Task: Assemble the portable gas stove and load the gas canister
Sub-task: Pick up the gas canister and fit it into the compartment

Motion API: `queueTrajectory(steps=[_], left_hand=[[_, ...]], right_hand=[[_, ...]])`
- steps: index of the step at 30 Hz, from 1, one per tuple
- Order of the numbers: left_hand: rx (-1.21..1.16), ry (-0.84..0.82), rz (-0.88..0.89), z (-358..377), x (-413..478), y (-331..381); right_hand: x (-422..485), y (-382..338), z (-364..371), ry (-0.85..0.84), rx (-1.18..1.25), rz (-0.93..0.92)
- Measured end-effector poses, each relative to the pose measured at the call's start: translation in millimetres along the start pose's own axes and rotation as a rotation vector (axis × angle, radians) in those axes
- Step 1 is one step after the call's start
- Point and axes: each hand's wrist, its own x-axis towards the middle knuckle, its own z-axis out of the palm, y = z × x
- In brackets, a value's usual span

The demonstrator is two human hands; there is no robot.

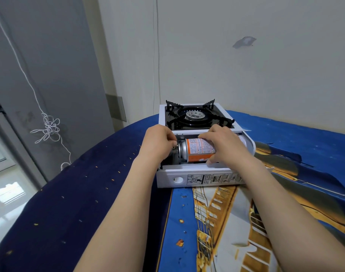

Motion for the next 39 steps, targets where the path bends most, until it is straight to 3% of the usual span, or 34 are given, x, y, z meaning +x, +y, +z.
queueTrajectory(steps=[7, 17, 39], left_hand=[[0.047, 0.021, -0.071, -0.9, -1.7, -2.1], [-0.060, -0.024, -0.061, -6.8, -4.0, -2.1], [-0.027, 0.022, -0.025, -3.1, -6.0, 2.6]], right_hand=[[1.3, -2.9, 2.1, -0.007, -0.040, 0.012], [0.9, -5.0, 0.0, -0.030, 0.010, 0.035], [-1.9, -9.9, -12.0, -0.075, 0.087, 0.008]])
